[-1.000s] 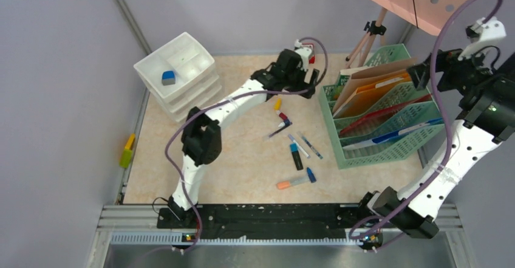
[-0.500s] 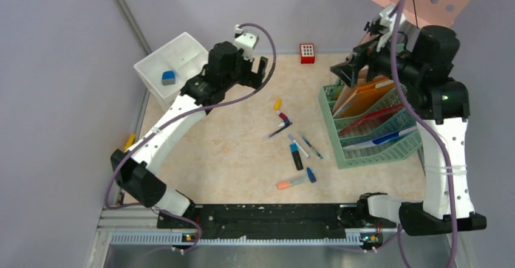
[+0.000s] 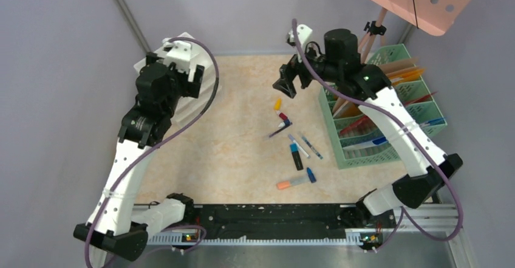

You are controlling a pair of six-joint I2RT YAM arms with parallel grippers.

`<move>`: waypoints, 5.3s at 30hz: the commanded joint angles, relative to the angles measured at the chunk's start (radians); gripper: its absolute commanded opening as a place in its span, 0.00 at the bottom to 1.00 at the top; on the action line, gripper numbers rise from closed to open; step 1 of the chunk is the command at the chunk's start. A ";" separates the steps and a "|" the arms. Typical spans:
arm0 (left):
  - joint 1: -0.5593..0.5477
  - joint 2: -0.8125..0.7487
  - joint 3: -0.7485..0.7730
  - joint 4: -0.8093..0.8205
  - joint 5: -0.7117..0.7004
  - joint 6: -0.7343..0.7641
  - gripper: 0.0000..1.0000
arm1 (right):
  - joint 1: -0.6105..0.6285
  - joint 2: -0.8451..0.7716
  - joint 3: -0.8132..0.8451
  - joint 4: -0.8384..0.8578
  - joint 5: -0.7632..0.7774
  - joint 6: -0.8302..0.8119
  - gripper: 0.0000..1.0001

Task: Organize the desk
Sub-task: Move the storage box to the center of the board.

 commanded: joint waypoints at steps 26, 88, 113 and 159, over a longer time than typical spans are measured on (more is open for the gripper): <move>0.618 0.204 0.032 0.082 0.085 -0.529 0.98 | 0.082 -0.005 -0.260 0.288 -0.074 0.091 0.95; 0.619 0.421 0.097 -0.072 0.299 -0.452 0.41 | 0.082 -0.039 -0.360 0.314 -0.038 0.072 0.96; 0.615 0.431 0.158 -0.259 0.547 -0.453 0.12 | 0.082 0.054 -0.350 0.358 -0.113 0.103 0.95; 0.506 0.548 0.296 -0.422 0.576 -0.185 0.00 | 0.208 0.423 -0.236 0.587 -0.250 0.029 0.85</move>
